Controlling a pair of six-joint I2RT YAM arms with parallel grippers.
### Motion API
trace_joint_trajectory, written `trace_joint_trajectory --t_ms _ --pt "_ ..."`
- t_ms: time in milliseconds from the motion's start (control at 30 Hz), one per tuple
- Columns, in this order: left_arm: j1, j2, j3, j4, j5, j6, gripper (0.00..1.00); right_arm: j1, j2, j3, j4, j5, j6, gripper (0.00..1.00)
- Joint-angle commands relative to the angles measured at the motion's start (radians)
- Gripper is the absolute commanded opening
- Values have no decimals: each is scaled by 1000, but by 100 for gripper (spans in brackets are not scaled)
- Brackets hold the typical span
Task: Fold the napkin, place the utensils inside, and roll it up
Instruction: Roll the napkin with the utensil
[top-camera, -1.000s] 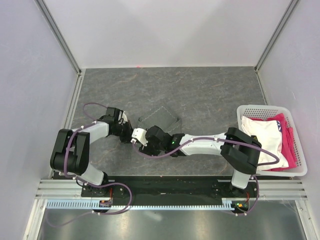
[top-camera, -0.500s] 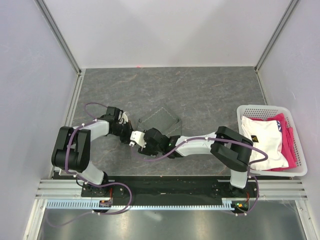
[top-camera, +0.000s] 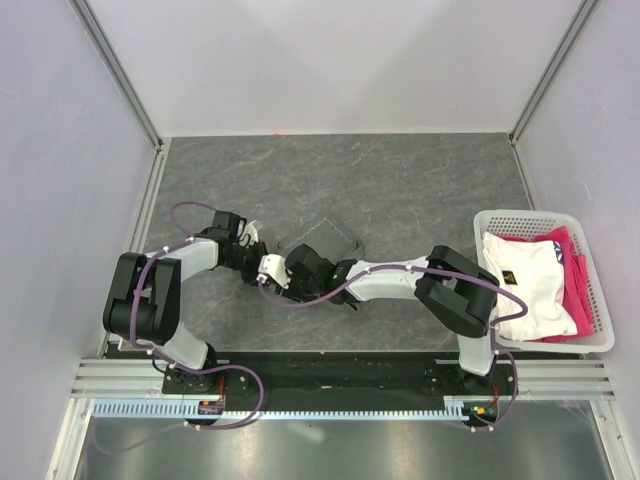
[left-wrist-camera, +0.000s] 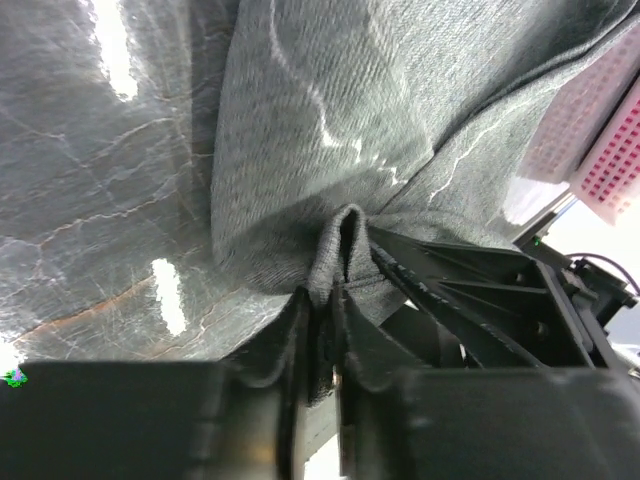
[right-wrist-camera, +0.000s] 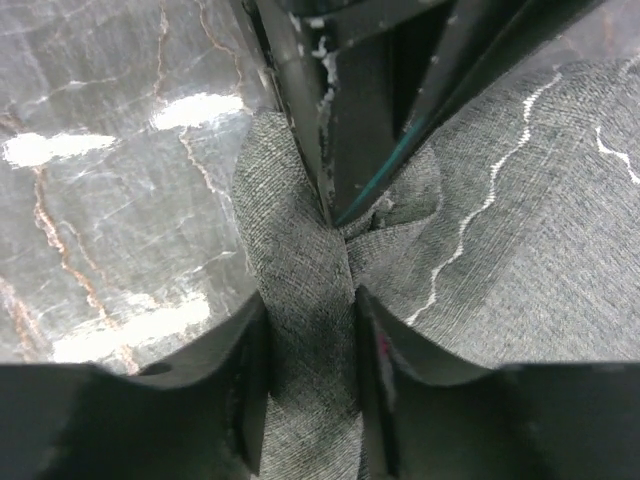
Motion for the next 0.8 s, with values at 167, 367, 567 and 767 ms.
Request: trace_joint_trajectory --t_ms 167,367,567,767 --pt "17 -122 1 14 -78 -14 64 -69 74 26 -266 -257 71 27" --pt "19 -262 -78 64 -132 -62 77 -135 109 103 -359 -464 72 25" --pt "17 -395 -200 160 -115 -129 72 -185 170 186 -436 -594 75 24" --pt "17 -571 -340 267 -130 -197 71 -213 238 263 -499 -677 71 25"
